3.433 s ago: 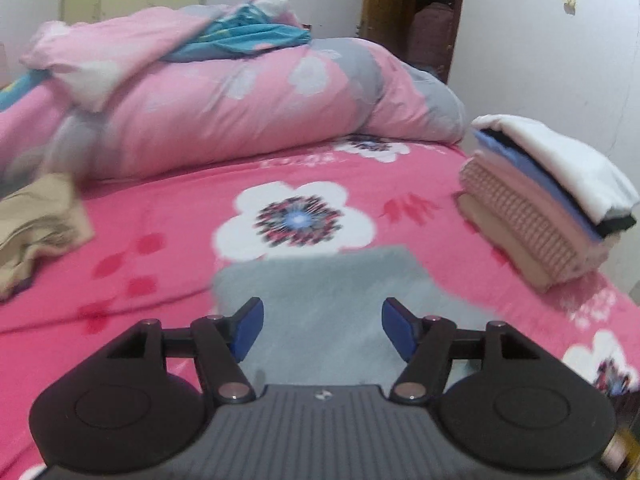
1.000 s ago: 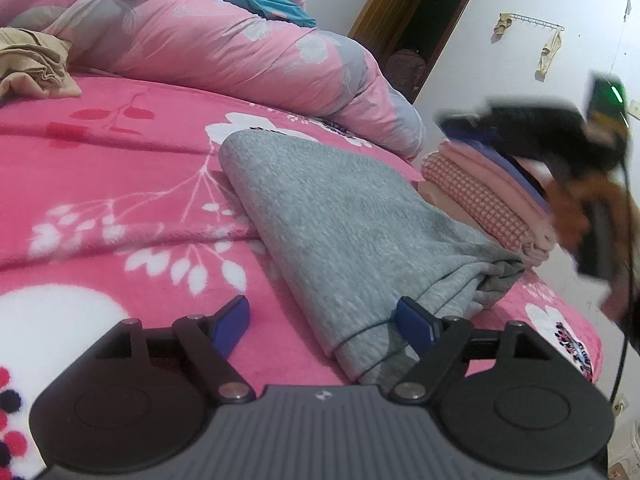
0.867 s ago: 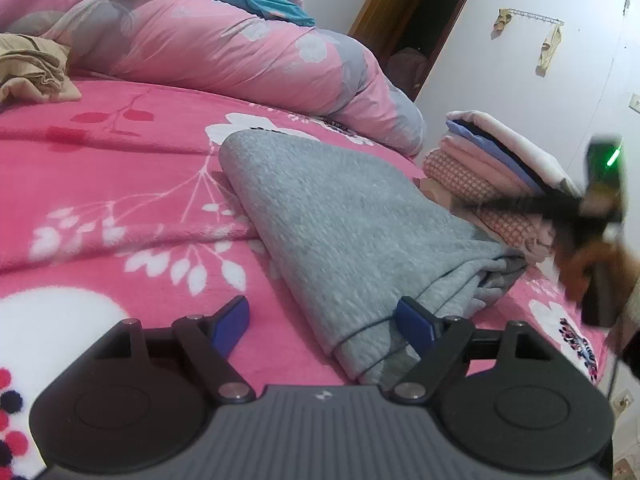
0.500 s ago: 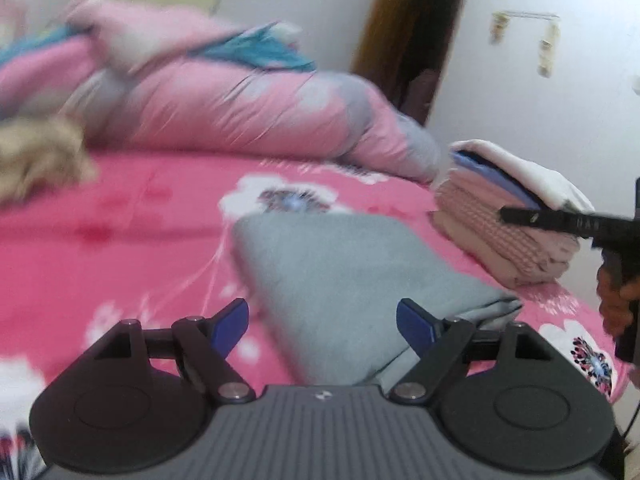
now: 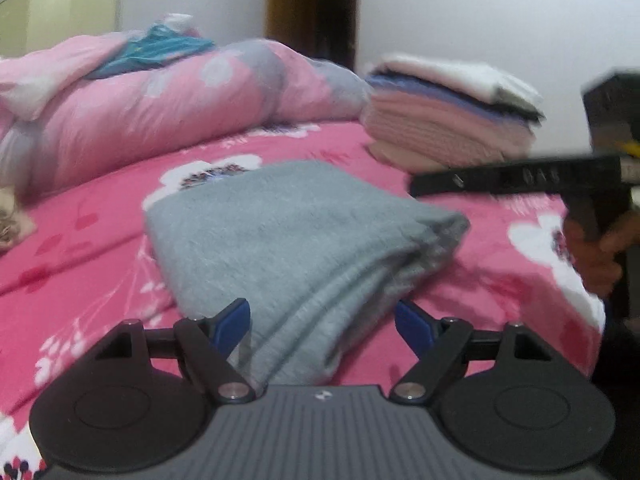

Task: Fold clothes

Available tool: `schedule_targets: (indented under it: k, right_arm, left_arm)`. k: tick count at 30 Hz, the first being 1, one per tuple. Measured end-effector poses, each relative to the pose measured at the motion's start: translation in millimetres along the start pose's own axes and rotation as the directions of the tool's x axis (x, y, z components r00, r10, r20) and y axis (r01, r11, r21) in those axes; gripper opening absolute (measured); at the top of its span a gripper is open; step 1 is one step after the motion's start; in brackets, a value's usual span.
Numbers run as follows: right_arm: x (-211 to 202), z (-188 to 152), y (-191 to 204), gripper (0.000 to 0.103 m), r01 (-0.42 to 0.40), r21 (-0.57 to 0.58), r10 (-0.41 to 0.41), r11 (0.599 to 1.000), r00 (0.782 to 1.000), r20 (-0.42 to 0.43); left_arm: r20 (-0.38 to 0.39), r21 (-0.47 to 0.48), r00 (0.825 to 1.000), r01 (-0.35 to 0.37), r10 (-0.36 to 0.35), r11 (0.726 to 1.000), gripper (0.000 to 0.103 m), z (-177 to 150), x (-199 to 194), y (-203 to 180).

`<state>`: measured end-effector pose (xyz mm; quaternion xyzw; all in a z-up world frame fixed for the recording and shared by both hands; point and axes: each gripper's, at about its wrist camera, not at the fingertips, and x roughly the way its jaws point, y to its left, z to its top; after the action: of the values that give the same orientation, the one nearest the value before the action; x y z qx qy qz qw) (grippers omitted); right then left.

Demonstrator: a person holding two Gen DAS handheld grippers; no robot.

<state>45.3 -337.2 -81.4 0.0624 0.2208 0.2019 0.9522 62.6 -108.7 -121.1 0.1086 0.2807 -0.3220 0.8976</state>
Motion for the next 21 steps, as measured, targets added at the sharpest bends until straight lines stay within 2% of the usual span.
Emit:
schedule_targets:
  k: [2, 3, 4, 5, 7, 9, 13, 16, 18, 21]
  right_arm:
    - [7, -12, 0, 0.020, -0.020, -0.011, 0.020, 1.000, 0.999, -0.036]
    - [16, -24, -2, 0.019, -0.029, -0.012, 0.028, 0.999, 0.994, -0.103]
    - [21, -35, -3, 0.019, -0.041, -0.019, 0.038, 0.999, 0.990, -0.132]
    - [19, -36, -4, 0.019, -0.051, -0.017, 0.048, 0.999, 0.990, -0.136]
    - [13, -28, -5, 0.019, -0.055, 0.003, 0.054, 0.999, 0.989, -0.136]
    - [5, -14, -1, 0.020, -0.057, 0.023, 0.058, 0.998, 0.995, -0.082]
    - [9, -6, 19, 0.020, -0.093, -0.034, 0.093, 0.995, 0.996, -0.015]
    - [40, -33, 24, 0.019, -0.071, -0.074, 0.061, 0.995, 0.990, -0.126]
    - [39, -36, 23, 0.019, -0.065, -0.064, 0.058, 0.996, 0.993, -0.099]
    - [26, -15, 21, 0.019, -0.062, -0.030, 0.060, 0.998, 0.996, -0.069]
  left_arm:
    - [-0.036, 0.074, 0.999, -0.014, 0.017, 0.997, 0.080, -8, 6, -9]
    - [-0.037, 0.103, 0.999, -0.019, 0.022, 0.994, 0.080, -10, 7, -13]
    - [-0.037, 0.126, 0.999, -0.021, 0.026, 0.992, 0.080, -12, 6, -15]
    - [-0.039, 0.133, 0.999, -0.017, 0.023, 0.991, 0.080, -14, 5, -15]
    - [-0.040, 0.125, 0.999, -0.004, 0.009, 0.992, 0.080, -18, 4, -11]
    - [-0.036, 0.113, 0.999, 0.006, -0.002, 0.994, 0.080, -21, 2, -8]
    - [-0.030, 0.083, 1.000, 0.003, -0.001, 0.997, 0.078, -24, -6, -7]
    - [-0.014, 0.041, 1.000, 0.006, -0.005, 0.999, 0.068, -24, -19, 2]
    - [0.029, 0.012, 1.000, 0.008, -0.008, 1.000, 0.064, -18, -31, 9]
    - [0.120, 0.038, 0.993, 0.009, -0.014, 0.999, 0.062, 0, -41, 12]
